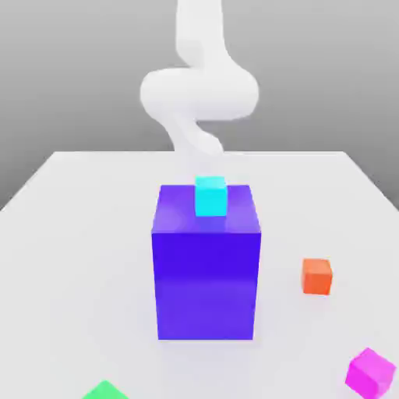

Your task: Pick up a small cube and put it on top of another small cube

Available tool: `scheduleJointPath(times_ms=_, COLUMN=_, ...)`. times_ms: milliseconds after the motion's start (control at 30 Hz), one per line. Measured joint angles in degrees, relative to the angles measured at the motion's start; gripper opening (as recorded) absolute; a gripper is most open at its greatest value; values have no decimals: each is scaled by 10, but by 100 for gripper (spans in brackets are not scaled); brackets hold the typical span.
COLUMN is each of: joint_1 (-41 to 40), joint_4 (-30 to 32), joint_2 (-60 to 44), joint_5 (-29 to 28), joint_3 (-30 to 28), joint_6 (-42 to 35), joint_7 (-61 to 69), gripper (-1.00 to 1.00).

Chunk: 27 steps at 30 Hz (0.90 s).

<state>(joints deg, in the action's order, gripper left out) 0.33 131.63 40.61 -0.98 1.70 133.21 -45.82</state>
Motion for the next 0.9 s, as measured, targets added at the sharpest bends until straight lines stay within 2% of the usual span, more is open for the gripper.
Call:
scheduleJointPath(times_ms=533, joint_1=36, joint_4=-10, joint_2=-336, joint_5=-78, joint_3=99, joint_6=92, joint_7=-10, gripper=0)
scheduleJointPath(times_ms=900, joint_1=96, joint_4=-15, joint_2=-562, joint_5=-114, joint_3=132, joint_6=156, joint_7=-5, gripper=0)
